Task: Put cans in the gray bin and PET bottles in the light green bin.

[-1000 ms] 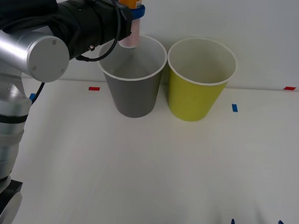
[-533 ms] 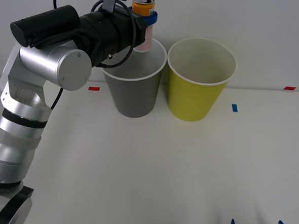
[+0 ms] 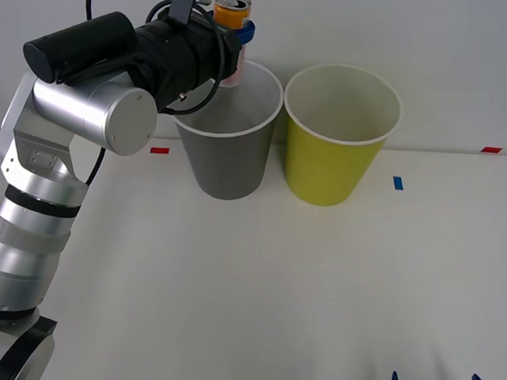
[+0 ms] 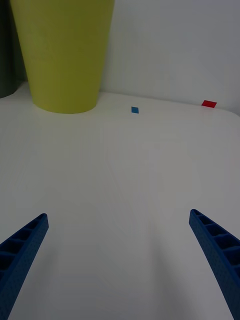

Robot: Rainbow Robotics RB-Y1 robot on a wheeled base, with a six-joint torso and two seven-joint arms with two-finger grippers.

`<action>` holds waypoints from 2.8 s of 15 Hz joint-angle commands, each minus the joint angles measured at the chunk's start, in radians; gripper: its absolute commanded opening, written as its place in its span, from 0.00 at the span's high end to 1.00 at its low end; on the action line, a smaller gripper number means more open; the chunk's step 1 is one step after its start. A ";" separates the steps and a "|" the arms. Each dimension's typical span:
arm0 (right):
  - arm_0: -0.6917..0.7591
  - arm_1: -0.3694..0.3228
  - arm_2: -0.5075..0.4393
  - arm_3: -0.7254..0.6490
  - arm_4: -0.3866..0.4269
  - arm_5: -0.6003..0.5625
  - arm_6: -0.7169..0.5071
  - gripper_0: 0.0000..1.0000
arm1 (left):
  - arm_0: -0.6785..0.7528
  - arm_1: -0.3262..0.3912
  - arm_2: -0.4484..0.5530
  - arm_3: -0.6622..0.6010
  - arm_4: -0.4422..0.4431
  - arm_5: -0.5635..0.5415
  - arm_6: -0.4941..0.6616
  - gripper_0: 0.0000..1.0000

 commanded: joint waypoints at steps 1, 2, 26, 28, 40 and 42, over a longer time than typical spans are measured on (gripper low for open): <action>0.000 0.000 0.000 0.000 0.000 0.000 0.000 0.02 | 0.000 0.000 0.002 0.005 -0.002 0.000 0.006 0.96; 0.000 0.000 0.000 0.000 0.000 0.000 0.000 0.02 | 0.000 -0.001 0.000 0.005 -0.001 0.000 0.007 0.96; 0.000 0.000 0.000 0.000 0.000 0.000 0.000 0.02 | 0.678 0.126 0.042 -0.588 0.044 -0.014 0.015 0.00; 0.000 0.000 0.000 0.000 0.000 0.000 0.000 0.02 | 0.783 0.126 0.048 -0.652 0.038 -0.014 0.014 0.00; 0.000 0.000 0.000 0.000 0.000 0.000 0.000 0.02 | 1.137 0.104 -0.013 -0.548 -0.002 -0.437 -0.020 0.00; 0.000 0.000 0.000 0.000 0.000 0.000 0.000 0.02 | 1.174 0.129 -0.066 -0.477 -0.005 -0.580 -0.014 0.00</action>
